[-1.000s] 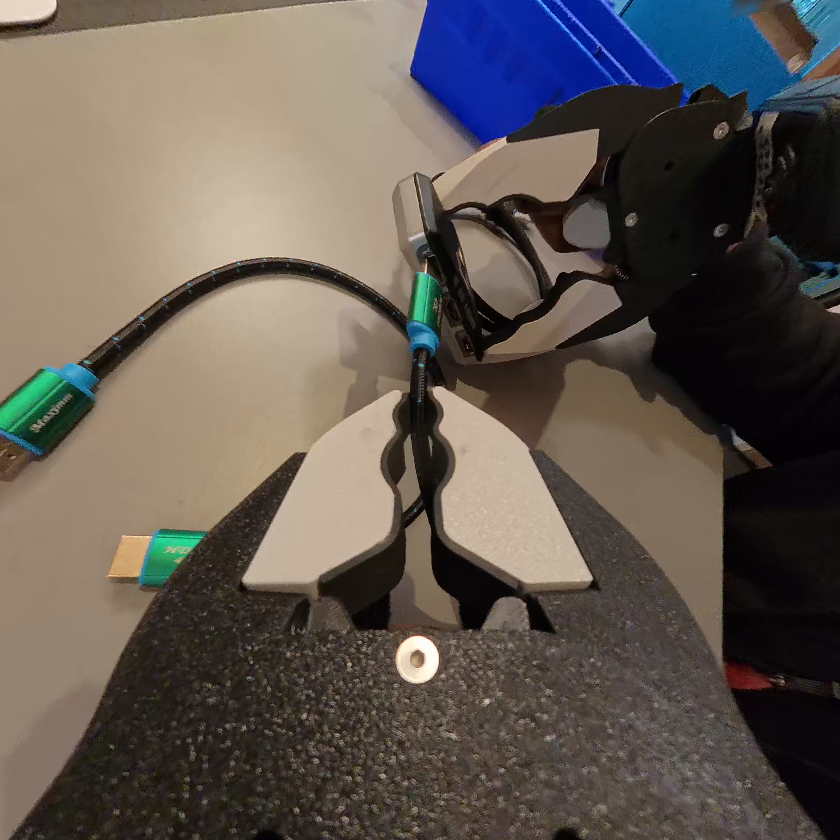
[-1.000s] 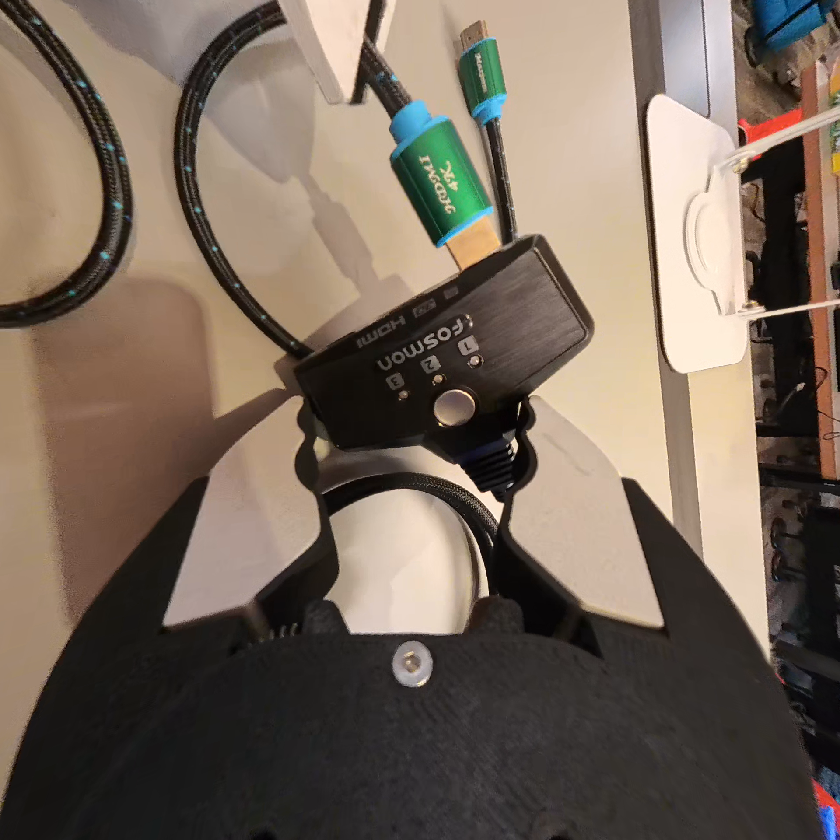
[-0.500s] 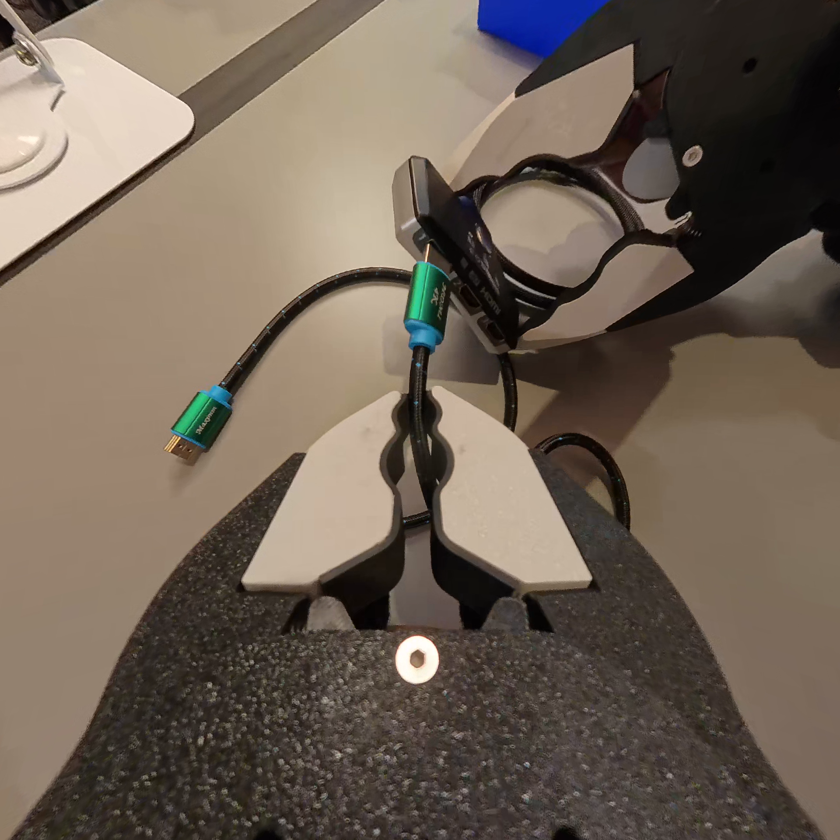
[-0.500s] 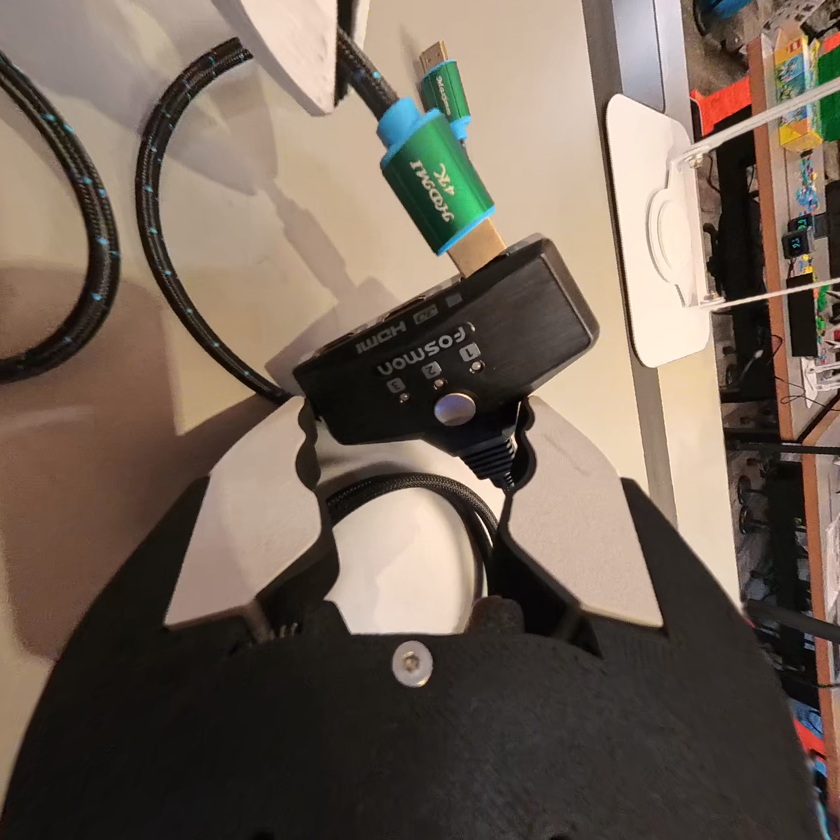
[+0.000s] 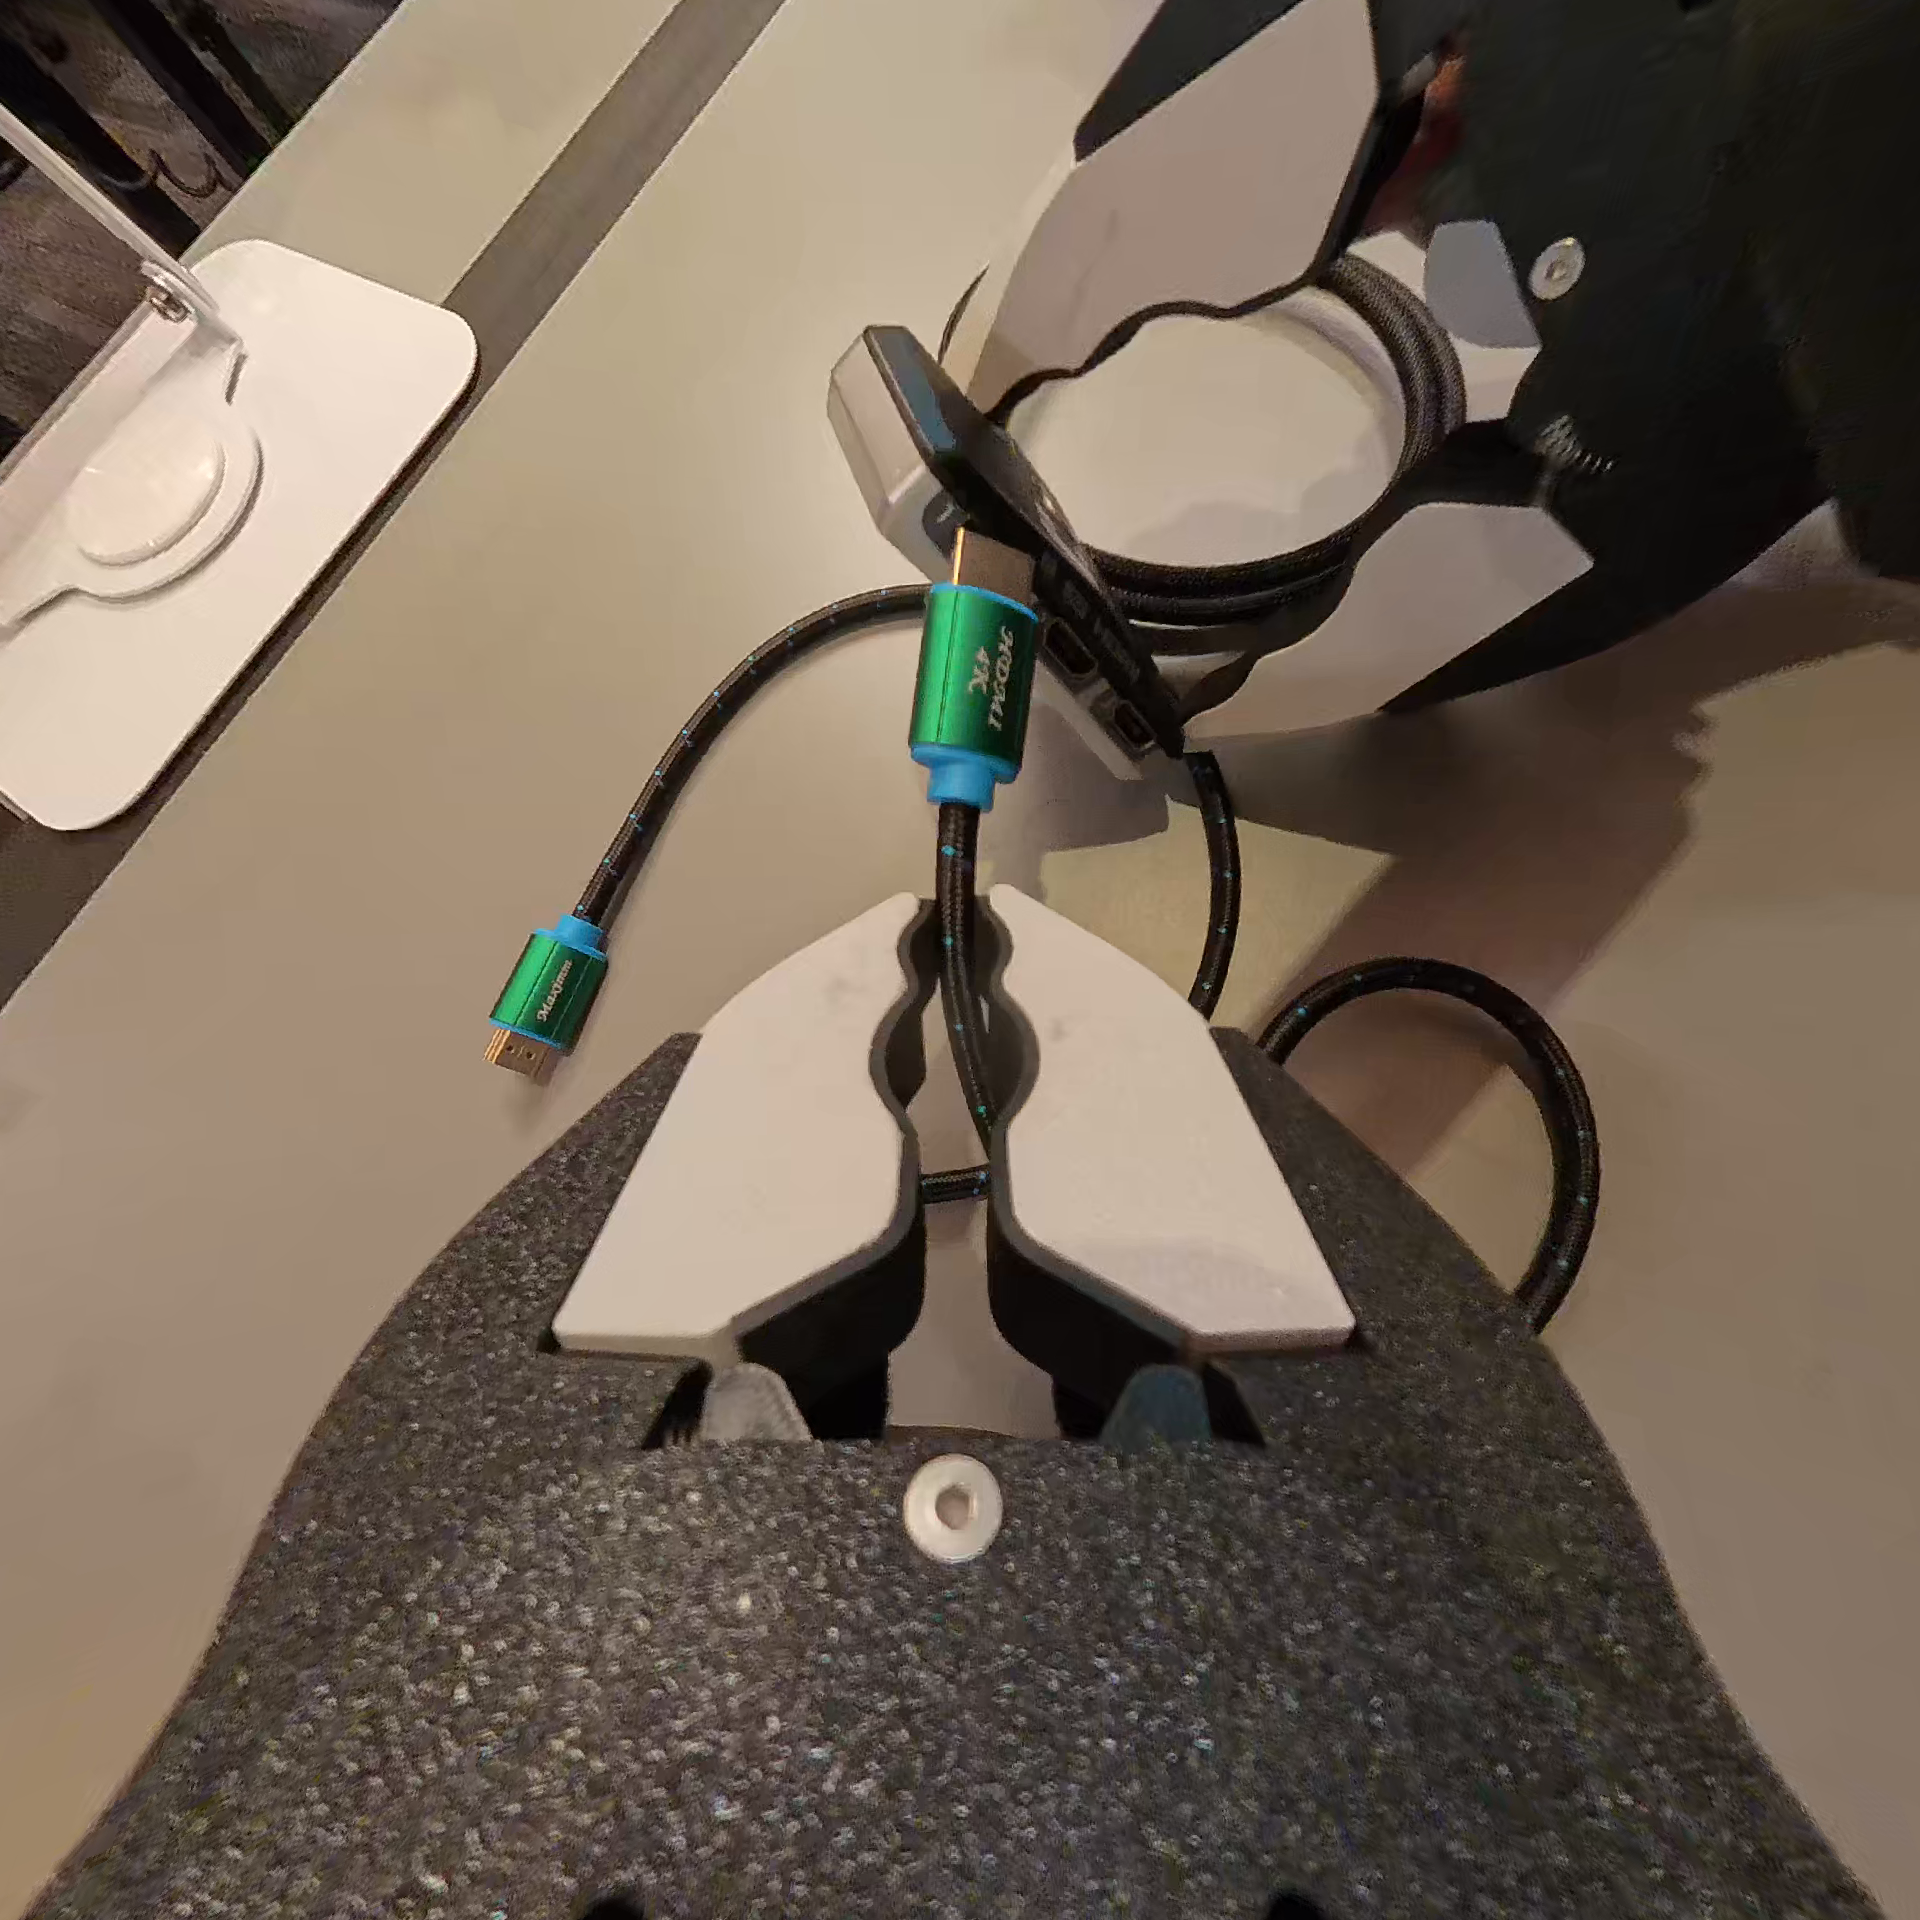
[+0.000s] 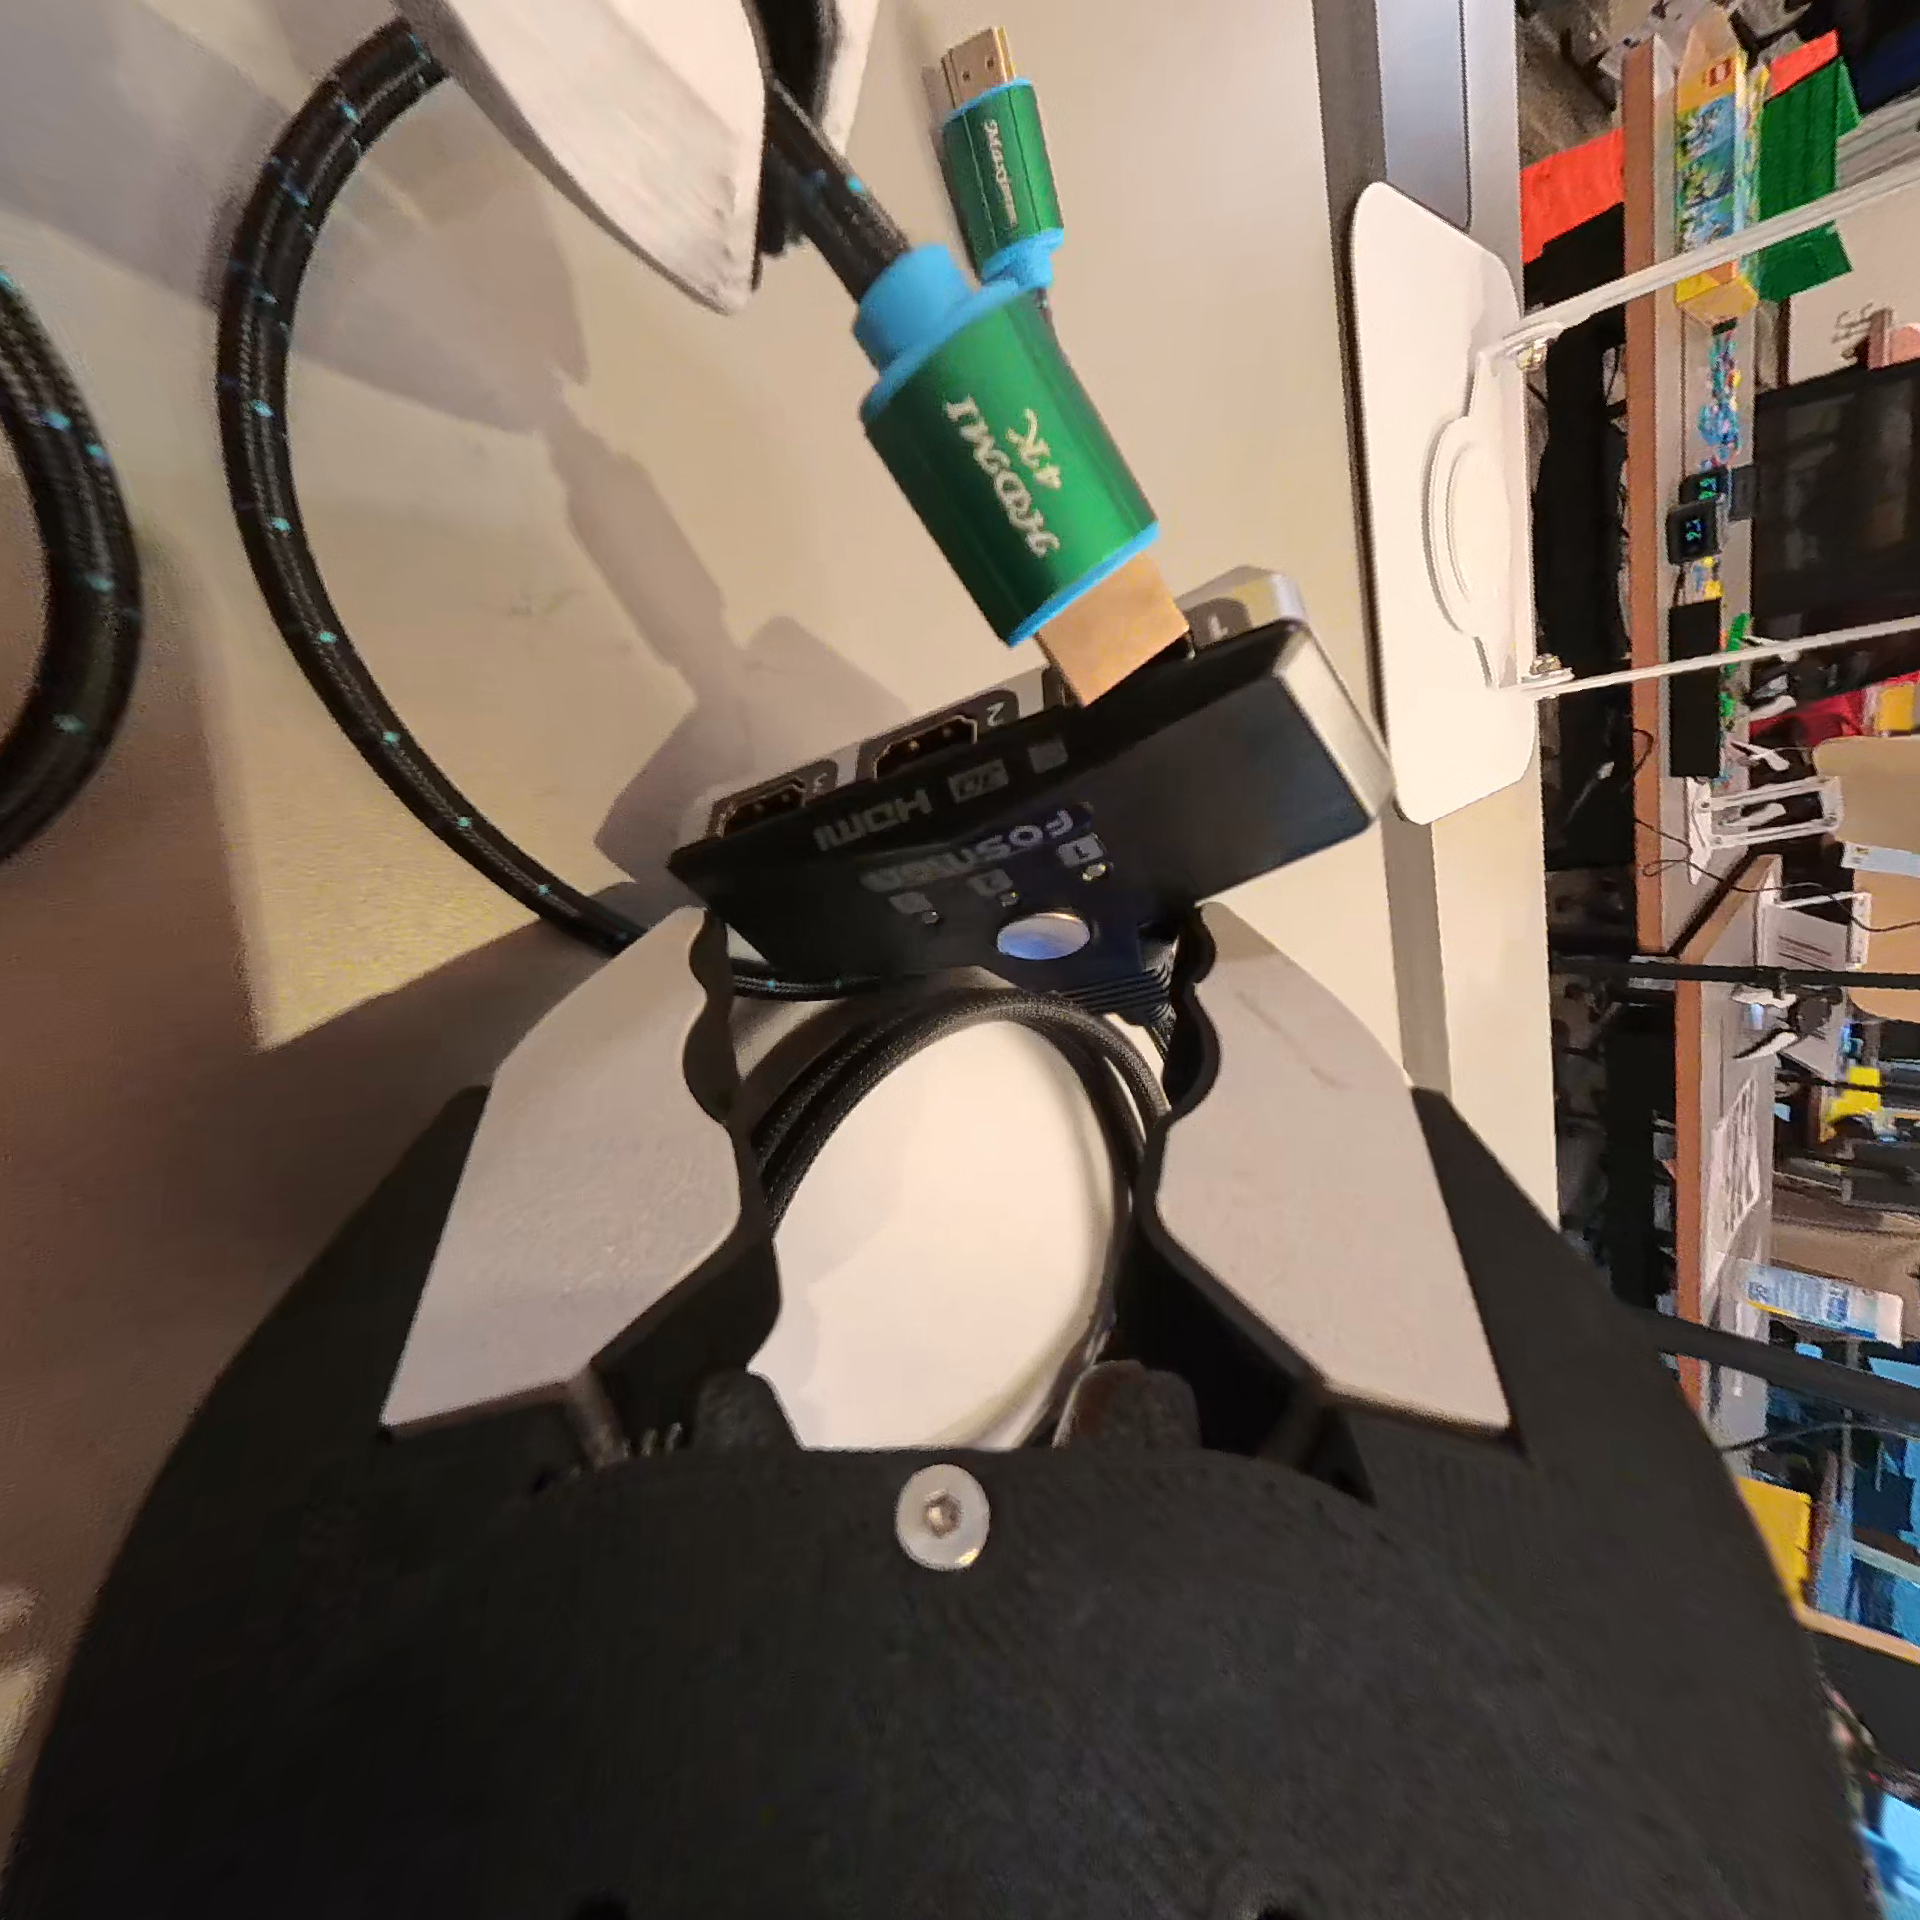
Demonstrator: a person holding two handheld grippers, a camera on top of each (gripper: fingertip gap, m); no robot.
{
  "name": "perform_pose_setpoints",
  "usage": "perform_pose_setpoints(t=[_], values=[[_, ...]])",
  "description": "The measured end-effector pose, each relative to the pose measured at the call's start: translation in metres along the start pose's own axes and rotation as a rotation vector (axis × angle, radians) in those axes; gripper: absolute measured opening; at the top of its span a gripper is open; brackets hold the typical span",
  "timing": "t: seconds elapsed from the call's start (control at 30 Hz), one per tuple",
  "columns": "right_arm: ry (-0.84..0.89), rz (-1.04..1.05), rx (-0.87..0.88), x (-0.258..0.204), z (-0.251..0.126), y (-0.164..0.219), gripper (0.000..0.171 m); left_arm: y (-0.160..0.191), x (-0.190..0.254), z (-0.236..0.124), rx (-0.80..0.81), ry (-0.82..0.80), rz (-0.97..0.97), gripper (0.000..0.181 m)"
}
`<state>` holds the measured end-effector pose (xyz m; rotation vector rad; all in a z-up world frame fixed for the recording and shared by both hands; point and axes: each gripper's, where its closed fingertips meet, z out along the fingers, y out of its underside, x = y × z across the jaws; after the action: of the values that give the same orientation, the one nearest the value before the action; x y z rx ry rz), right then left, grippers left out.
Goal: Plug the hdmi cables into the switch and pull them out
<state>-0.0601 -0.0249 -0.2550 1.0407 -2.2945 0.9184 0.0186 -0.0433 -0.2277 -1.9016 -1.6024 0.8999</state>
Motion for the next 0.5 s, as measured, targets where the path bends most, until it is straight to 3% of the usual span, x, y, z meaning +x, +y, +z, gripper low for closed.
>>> perform_pose_setpoints(t=[0.33, 0.5], values=[[-0.232, 0.126, 0.125, -0.016, -0.009, -0.003, 0.081, 0.013, -0.013, 0.005, -0.011, 0.018, -0.012, 0.006], [-0.38, 0.17, 0.125, -0.03, -0.019, 0.0, 0.08, 0.028, -0.004, 0.01, -0.078, 0.128, -0.082, 0.006]])
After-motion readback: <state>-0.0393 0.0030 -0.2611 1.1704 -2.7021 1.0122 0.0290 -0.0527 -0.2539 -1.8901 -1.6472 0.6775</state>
